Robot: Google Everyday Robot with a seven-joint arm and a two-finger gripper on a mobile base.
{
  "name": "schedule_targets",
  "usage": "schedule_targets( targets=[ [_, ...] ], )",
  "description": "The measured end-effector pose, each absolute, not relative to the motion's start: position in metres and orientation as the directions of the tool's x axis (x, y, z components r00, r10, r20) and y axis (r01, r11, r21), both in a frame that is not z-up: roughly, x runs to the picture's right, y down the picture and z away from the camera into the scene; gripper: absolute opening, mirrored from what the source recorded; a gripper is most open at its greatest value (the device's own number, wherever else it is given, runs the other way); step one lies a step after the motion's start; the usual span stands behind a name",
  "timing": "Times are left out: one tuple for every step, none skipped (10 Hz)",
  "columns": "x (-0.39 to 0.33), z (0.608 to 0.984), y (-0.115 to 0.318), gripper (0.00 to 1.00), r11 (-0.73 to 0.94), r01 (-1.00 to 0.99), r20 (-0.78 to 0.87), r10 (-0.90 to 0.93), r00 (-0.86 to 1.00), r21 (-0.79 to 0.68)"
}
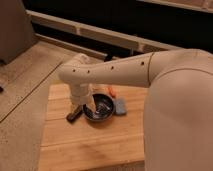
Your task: Place the white sponge in the ceramic bowl
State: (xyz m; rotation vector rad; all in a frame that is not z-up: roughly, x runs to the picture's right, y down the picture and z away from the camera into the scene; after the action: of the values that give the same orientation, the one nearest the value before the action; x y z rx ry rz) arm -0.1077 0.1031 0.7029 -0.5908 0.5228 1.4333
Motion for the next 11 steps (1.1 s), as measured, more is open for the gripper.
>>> schedule_targets(
  targets=[
    [-0.107, 0.703, 0.104, 0.65, 0.048, -0.997, -0.655, 0.752, 0.074, -0.059],
    [-0.105, 0.704, 0.102, 0.65, 0.056, -0.997, -0.652, 0.755, 0.073, -0.047],
    [-0.099, 0.707, 0.096, 0.65, 0.060, -0.998, -0.644, 0.763, 0.064, -0.029],
    [-0.091, 0.711, 0.087, 0.65, 0.056, -0.998, -0.633, 0.772, 0.050, -0.010],
    [-0.083, 0.716, 0.074, 0.65, 0.056, -0.998, -0.624, 0.780, 0.052, -0.012],
    [-0.076, 0.721, 0.061, 0.65, 0.060, -0.998, -0.611, 0.789, 0.062, -0.024],
    [-0.072, 0.724, 0.049, 0.65, 0.065, -0.997, -0.597, 0.799, 0.077, -0.041],
    [-0.068, 0.727, 0.040, 0.65, 0.070, -0.996, -0.582, 0.808, 0.089, -0.055],
    [-0.061, 0.730, 0.020, 0.65, 0.076, -0.992, -0.546, 0.829, 0.119, -0.102],
    [-0.056, 0.728, 0.006, 0.65, 0.083, -0.987, -0.516, 0.845, 0.141, -0.135],
    [-0.052, 0.725, -0.004, 0.65, 0.093, -0.984, -0.493, 0.856, 0.158, -0.155]
  ],
)
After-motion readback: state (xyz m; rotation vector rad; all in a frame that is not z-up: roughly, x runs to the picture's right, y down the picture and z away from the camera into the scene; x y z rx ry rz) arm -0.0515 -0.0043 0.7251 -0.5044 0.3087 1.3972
